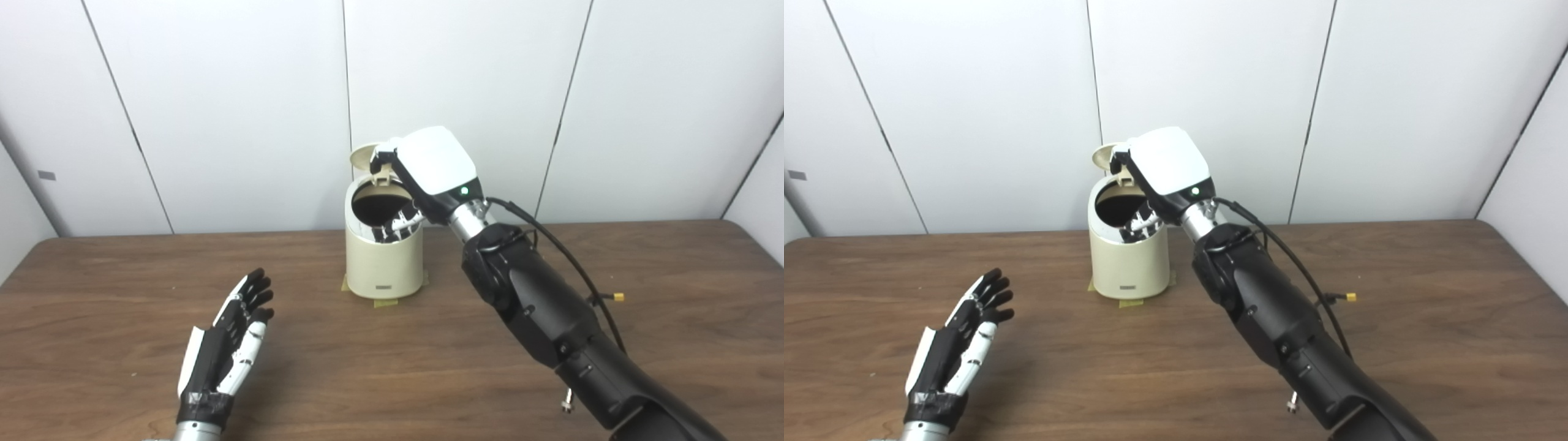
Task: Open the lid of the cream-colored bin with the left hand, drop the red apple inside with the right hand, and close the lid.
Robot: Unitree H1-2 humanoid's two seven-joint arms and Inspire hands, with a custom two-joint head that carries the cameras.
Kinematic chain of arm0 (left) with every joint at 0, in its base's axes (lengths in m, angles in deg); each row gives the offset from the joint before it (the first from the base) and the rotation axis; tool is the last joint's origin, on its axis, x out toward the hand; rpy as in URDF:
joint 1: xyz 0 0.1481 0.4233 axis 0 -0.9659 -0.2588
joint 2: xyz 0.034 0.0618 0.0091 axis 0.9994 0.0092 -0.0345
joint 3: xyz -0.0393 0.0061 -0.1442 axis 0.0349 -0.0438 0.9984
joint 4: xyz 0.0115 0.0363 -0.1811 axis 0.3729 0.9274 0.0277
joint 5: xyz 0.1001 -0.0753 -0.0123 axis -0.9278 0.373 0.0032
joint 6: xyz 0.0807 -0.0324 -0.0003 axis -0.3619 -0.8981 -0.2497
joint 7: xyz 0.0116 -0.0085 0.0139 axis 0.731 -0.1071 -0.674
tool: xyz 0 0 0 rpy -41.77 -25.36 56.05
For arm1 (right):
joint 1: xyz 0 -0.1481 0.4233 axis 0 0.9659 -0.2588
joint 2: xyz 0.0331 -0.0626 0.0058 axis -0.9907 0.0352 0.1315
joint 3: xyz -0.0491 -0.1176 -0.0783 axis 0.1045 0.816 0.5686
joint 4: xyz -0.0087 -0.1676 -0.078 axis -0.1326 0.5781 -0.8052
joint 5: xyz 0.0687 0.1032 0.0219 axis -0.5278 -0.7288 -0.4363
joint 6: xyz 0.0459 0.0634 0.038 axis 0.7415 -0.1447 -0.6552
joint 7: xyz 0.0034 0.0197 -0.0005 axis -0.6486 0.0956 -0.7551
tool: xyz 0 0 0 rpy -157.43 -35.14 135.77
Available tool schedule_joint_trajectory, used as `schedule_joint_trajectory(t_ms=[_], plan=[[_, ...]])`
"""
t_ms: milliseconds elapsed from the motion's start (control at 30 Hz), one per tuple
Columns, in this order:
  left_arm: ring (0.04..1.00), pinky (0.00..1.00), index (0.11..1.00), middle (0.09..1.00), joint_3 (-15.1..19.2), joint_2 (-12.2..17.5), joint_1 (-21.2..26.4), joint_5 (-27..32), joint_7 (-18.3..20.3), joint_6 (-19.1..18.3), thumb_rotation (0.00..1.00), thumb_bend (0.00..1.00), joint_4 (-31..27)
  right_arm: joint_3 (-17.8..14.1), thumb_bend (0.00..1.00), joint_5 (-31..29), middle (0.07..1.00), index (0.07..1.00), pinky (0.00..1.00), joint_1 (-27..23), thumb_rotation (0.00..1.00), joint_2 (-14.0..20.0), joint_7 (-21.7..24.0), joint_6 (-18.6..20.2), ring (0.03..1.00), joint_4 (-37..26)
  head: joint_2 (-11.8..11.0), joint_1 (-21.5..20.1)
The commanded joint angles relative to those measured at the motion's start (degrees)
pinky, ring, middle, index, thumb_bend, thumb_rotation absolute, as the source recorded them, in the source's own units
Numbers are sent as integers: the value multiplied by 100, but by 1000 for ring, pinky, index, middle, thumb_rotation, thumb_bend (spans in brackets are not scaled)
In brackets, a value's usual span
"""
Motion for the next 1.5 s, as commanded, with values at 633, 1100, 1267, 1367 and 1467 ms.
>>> schedule_joint_trajectory(t_ms=[633, 1100, 1267, 1367, 1467], plan=[[879, 818, 910, 899, -40, 9, -44, -89, 24, 5, 665, 306, 52, -2185, 282, -5123, 689, 645, 607, 2590, 404, -277, 1129, -477, 678, -2008, -18, -93], [877, 838, 902, 895, 23, 40, -24, 65, 44, 109, 865, 284, 128, -2263, 132, -5734, 858, 849, 819, 3301, 738, -293, 1555, -760, 865, -1719, -8, -96], [880, 838, 906, 901, 58, 117, 7, 91, 83, 142, 863, 296, 169, -2226, 154, -5679, 861, 851, 786, 3390, 812, -389, 1517, -968, 842, -1603, 24, -85], [886, 844, 901, 899, 80, 170, 114, -118, -8, 142, 869, 307, 163, -2211, 165, -5682, 866, 860, 804, 3425, 858, -408, 1555, -1036, 849, -1561, 28, -100], [895, 864, 892, 895, 144, 197, 365, -386, -165, 101, 900, 315, -28, -2241, 178, -5638, 883, 872, 820, 3411, 923, -435, 1497, -1248, 873, -1564, 30, -99]])
